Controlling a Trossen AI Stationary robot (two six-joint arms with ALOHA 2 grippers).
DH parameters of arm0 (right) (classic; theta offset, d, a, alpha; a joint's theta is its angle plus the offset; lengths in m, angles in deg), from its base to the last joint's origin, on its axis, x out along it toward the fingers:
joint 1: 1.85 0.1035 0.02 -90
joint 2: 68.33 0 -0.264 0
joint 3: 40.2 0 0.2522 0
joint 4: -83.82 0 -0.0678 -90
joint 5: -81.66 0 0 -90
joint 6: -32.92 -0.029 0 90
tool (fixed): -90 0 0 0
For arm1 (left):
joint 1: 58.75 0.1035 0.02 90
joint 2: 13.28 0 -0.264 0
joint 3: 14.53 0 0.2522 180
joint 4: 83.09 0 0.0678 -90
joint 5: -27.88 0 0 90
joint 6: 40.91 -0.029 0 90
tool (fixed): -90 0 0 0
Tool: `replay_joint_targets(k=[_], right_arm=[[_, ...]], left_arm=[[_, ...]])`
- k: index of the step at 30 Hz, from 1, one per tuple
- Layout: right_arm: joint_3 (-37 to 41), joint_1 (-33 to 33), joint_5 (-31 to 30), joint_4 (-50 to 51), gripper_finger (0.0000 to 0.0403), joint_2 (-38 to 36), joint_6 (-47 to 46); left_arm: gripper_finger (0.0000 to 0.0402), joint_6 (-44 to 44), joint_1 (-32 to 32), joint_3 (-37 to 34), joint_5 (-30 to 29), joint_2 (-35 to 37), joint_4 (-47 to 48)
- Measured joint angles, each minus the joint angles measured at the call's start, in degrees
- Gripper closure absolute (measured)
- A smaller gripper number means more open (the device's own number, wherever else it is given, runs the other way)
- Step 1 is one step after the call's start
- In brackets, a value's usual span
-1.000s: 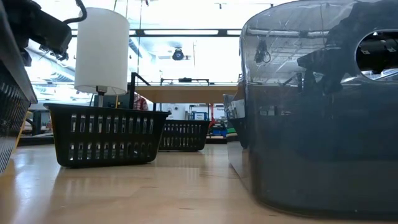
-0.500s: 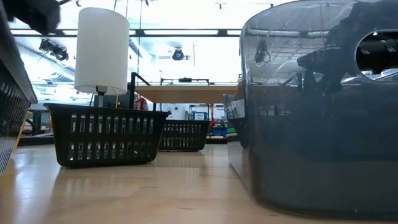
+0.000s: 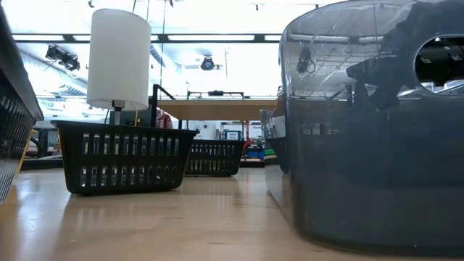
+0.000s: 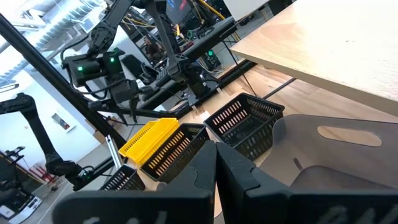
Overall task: Stack baskets on shelf by color
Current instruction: Move the yellow bins to the middle left of the table
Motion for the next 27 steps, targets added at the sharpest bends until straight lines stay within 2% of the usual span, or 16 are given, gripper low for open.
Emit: replay_joint_targets(k=[7, 14, 19, 27], right_arm=[[0.0, 0.0, 0.0, 0.0, 0.0389, 0.0, 0.0], [0.0, 0.0, 0.0, 0.0, 0.0389, 0.0, 0.0], [0.0, 0.0, 0.0, 0.0, 0.0389, 0.0, 0.0], [0.0, 0.0, 0.0, 0.0, 0.0389, 0.0, 0.0]], left_arm=[[0.0288, -1.5, 1.9, 0.0, -8.3, -4.0, 1.8], [0.0291, -7.8, 7.6, -0.4, -7.9, -7.2, 1.2], [0.0306, -10.3, 11.6, -3.2, -3.7, -9.4, -0.8], [0.0315, -13.7, 15.7, -6.7, -5.8, -11.5, -0.1]])
